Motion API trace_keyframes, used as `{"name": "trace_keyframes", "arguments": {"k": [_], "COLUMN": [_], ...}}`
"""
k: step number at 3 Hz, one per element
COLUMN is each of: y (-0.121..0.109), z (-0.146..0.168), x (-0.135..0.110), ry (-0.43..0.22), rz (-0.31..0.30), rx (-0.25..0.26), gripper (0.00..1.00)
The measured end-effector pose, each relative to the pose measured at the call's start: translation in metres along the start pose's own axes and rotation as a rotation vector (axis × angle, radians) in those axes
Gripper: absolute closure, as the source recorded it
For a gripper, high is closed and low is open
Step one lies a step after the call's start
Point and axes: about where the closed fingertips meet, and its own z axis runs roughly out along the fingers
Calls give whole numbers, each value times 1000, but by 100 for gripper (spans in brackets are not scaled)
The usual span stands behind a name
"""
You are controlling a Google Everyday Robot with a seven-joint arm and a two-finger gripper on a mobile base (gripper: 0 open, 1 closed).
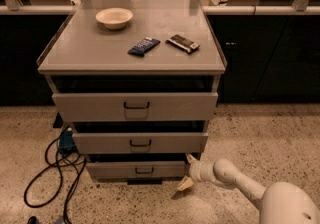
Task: Open bottom drawer
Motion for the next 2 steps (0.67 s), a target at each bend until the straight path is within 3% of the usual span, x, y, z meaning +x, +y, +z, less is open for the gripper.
{"name": "trace_keyframes", "arguments": {"k": [1, 2], "y": [12, 10], "z": [21, 56], "x": [-13, -27], "ry": [39, 74], "rz": [-34, -61], "rx": [-4, 40], "gripper": [0, 0]}}
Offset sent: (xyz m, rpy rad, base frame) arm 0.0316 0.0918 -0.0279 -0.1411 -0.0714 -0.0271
